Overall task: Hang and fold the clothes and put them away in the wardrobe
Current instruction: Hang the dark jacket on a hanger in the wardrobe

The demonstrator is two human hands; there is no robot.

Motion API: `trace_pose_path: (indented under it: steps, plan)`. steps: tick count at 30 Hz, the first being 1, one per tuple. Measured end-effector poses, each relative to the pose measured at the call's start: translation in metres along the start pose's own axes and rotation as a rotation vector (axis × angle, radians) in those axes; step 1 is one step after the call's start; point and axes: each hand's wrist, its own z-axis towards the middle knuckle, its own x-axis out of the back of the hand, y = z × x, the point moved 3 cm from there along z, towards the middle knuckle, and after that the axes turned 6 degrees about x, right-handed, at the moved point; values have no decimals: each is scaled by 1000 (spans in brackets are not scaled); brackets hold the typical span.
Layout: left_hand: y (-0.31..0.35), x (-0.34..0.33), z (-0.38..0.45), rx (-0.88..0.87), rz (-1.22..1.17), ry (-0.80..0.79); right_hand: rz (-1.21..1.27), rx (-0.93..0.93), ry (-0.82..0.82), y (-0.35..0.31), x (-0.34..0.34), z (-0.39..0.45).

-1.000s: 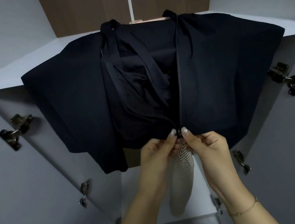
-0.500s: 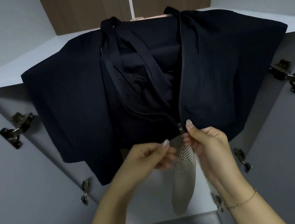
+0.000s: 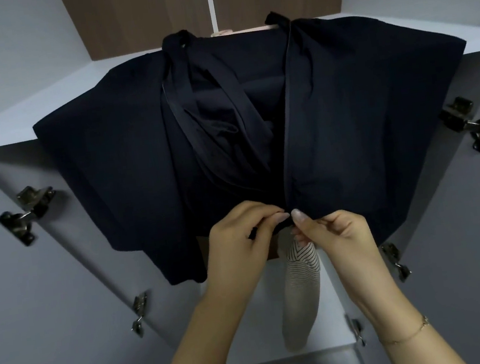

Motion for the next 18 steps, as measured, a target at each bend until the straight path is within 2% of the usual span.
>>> trace_pose_path:
  steps: [6,12,18]
  plan:
    - [-7,-4,2,74,-74,-114,-140,-11,-63,-3,8,5]
    - [-2,-8,2,56,-56,-75,-275,-15,-165,0,5,4]
    - [1,-12,7,63,18,-34,-265,101,-85,1,2,3]
